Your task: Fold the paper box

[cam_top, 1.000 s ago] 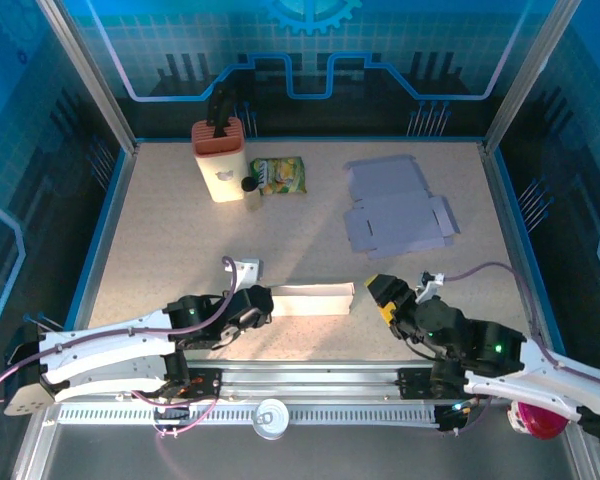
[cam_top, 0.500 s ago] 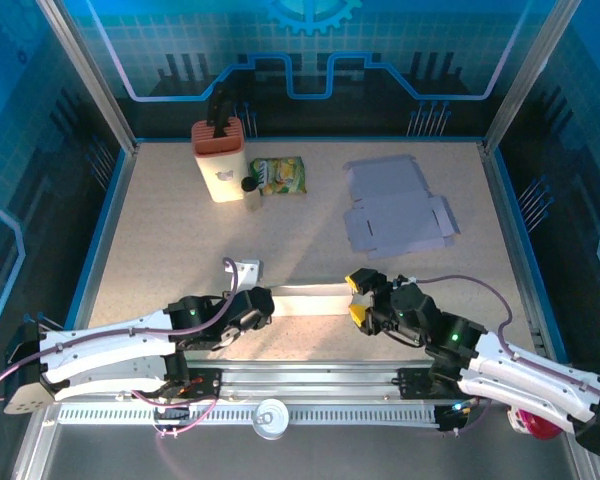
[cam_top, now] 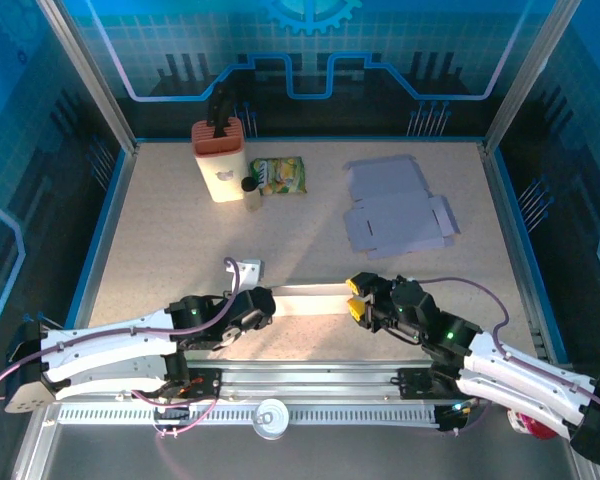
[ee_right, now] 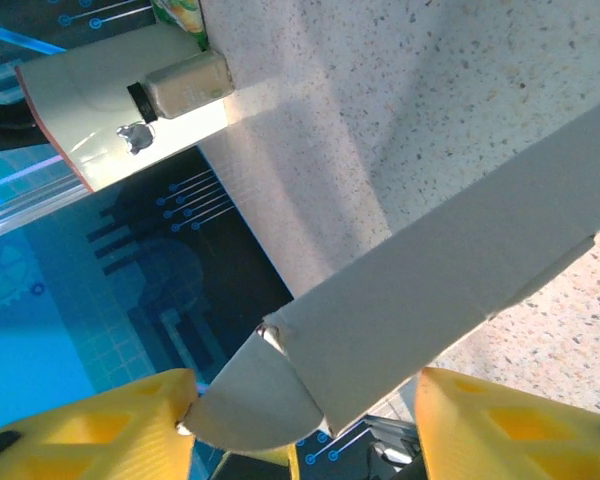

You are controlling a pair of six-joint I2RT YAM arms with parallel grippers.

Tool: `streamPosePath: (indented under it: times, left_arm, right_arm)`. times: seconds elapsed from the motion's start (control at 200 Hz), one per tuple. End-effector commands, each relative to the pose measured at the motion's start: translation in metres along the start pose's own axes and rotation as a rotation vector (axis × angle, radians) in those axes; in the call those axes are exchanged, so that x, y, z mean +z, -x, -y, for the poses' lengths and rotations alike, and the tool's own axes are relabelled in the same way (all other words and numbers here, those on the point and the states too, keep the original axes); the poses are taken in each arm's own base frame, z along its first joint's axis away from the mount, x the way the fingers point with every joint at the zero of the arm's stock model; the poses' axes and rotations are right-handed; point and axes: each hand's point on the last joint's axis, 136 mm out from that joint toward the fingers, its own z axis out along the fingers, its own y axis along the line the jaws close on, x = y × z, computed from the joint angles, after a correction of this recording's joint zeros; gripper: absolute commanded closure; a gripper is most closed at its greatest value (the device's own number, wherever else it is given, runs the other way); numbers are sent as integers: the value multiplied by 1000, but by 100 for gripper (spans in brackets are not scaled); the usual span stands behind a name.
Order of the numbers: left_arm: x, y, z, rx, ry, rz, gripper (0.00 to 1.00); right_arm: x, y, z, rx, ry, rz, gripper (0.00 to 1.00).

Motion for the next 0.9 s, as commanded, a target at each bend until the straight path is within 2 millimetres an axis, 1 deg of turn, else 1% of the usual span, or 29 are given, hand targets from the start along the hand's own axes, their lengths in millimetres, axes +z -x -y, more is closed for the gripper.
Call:
streamPosePath:
  times: [0.0,0.115,0.19,0.24,0.285,0.36,0.41,0.465,0.55,0.615,0.64,0.7,0.77,0.84,0.865,0.895]
  left_arm:
    - [2,-27,-20,61,77,-106,100]
    - [2,-26,-19,58,74,-105,100]
    - [2,-25,-18,56,71,-103,100]
    - [1,-25,-18,53,67,-103,100]
    - [0,-25,-18,47,61,-101,100]
    - [0,-25,-18,42,55,-101,100]
    - [-1,-24,-18,42,54,-100,100]
    - [-1,-24,-18,43,56,-101,100]
    - [-2,-23,-17,41,53,-99,100]
    - [-4,-22,-16,38,46,-98,100]
    - [-4,-21,-16,37,45,-97,100]
    - [-5,-20,-16,35,43,-95,100]
    - [-6,-20,-16,36,46,-97,100]
    - [-6,-20,-16,36,45,-99,100]
    - [-6,-20,-16,35,44,-99,100]
    - [-6,-20,-14,34,41,-99,100]
  right_arm:
    - [2,1,2,-11,2,-10,49]
    - [2,3,8,-33,-23,1,63]
    - [3,6,14,-41,-43,12,67]
    - [3,7,17,-44,-50,14,67]
    - [4,9,22,-43,-57,16,65]
    - [4,9,21,-43,-48,15,59]
    - [3,9,16,-51,-31,16,54]
    - [0,5,5,-78,-7,11,49]
    - [-11,3,-13,-149,-9,20,40]
    - [-22,5,-26,-233,-31,33,36]
    - [-26,7,-28,-269,-54,42,35]
    - [-34,9,-36,-376,-83,47,35]
    - [-39,9,-45,-557,-118,31,43]
    - [-42,8,-52,-801,-161,9,50]
    - [-42,9,-52,-879,-189,-1,55]
    - [-43,11,-47,-956,-240,-16,61]
